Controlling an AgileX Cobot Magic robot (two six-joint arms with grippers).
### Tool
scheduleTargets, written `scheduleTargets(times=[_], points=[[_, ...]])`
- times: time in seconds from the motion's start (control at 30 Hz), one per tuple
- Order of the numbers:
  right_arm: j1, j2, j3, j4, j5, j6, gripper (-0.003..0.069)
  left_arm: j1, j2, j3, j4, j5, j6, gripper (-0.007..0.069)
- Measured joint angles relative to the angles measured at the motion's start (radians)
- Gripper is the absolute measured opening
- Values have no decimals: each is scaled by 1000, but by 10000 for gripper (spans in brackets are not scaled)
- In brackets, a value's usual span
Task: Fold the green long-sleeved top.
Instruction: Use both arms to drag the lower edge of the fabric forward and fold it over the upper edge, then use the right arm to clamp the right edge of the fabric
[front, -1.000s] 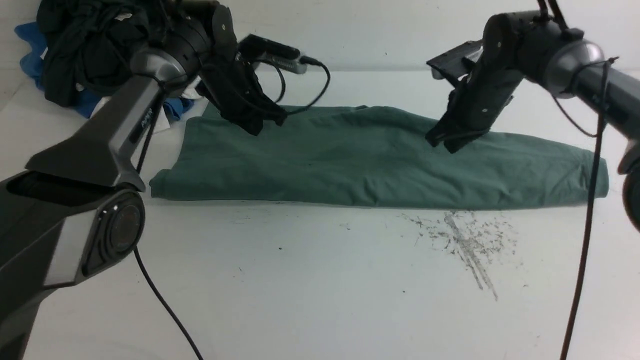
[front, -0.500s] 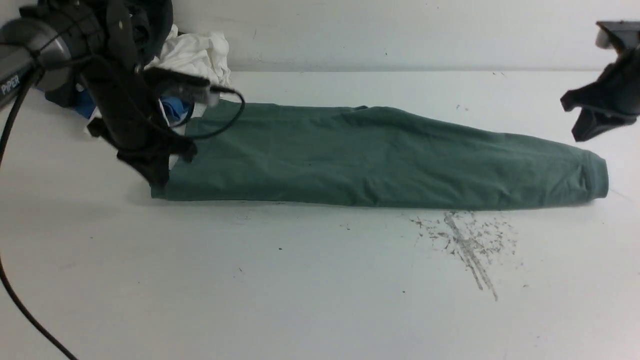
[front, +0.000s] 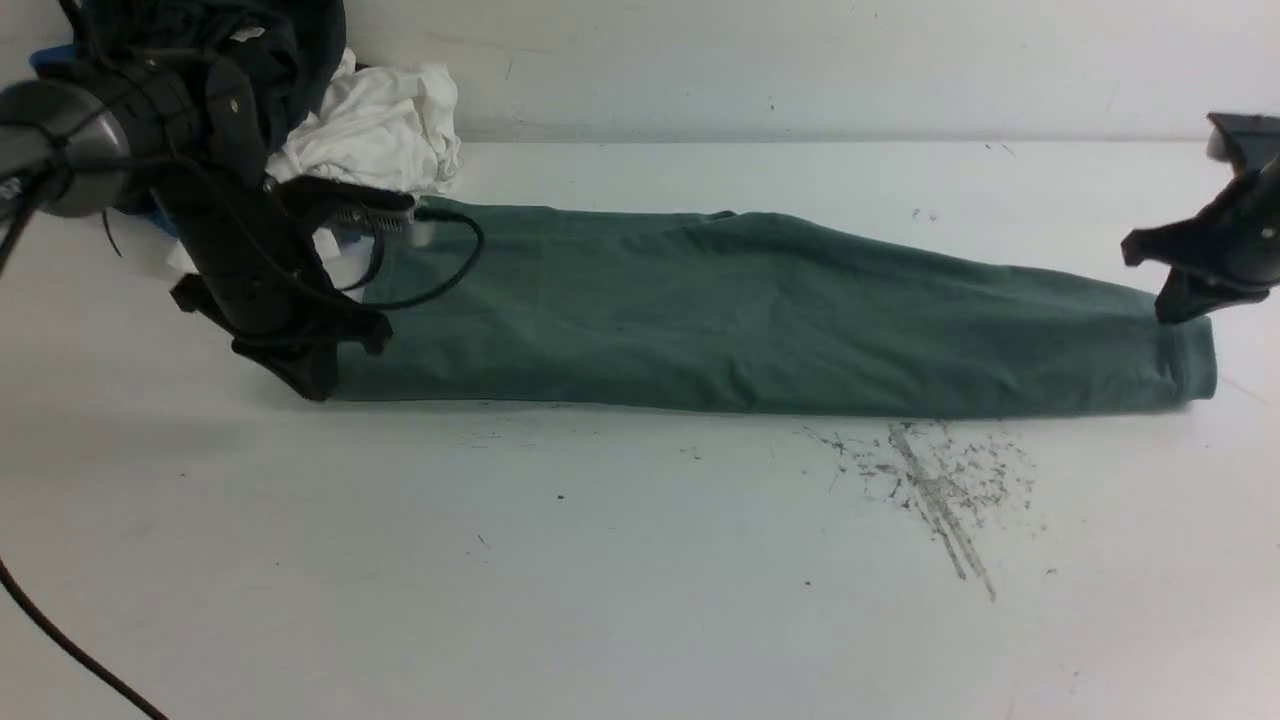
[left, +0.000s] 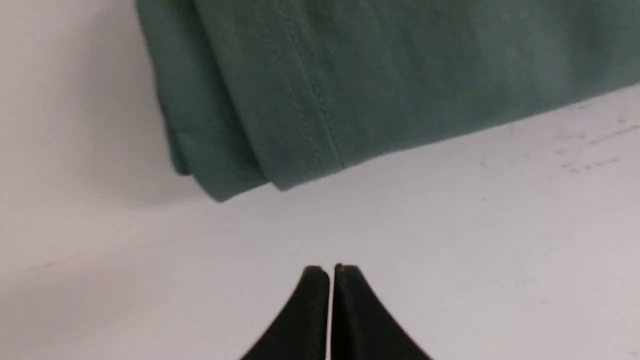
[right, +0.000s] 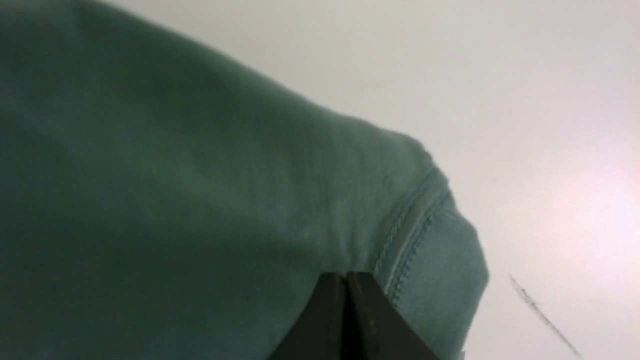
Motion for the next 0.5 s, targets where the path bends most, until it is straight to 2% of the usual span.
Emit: scheduleTargets(times=[0.07,0.2,0.23,0.27,0.4,0.5], points=[[-4,-10,-48,0,43,10,34,0,-68,-2,3,0,5,-7],[-22,-18,-84,0,112,10,199,0,-236,-5,-8,16,7,-7],[-23,-15,-84,0,115,10,210,0,-243,-5,-11,19,7,-7],[-32,-4,-85,-3,132,21,290,0,-286,-5,-24,43,8,-7],[-55,76,-86,-14,146,63,505,0,-376,-5,-89,103,39,-7],[-61,143,-86,22,146,66,610,0,-440,-5,-123,107,64,-7]])
